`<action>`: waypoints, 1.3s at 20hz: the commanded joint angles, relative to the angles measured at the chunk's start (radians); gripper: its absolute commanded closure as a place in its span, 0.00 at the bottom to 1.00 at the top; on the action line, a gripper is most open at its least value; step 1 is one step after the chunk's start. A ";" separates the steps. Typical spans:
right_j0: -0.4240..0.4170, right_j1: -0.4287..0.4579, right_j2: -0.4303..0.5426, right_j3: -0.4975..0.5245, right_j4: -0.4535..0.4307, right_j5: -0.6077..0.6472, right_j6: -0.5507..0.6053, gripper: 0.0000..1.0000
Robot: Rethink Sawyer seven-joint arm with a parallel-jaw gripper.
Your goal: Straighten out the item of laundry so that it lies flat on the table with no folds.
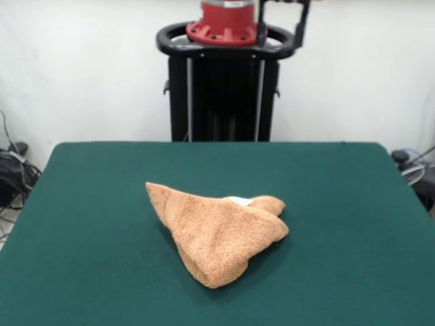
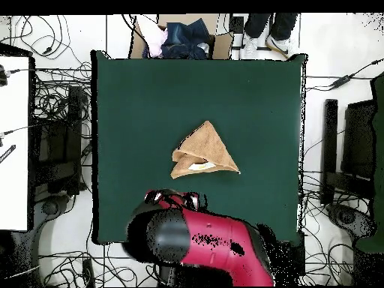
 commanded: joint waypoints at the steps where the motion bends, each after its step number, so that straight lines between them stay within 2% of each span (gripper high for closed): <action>1: -0.063 0.113 0.096 -0.034 -0.077 0.021 -0.073 0.00; 7: -0.109 0.167 0.144 -0.003 -0.057 -0.061 -0.088 0.00; 11: -0.124 0.218 0.155 -0.032 -0.078 -0.116 -0.054 0.00; 16: -0.168 0.284 0.200 -0.061 -0.098 -0.119 -0.087 0.00; 26: -0.138 0.336 0.227 -0.134 -0.131 -0.121 -0.006 0.00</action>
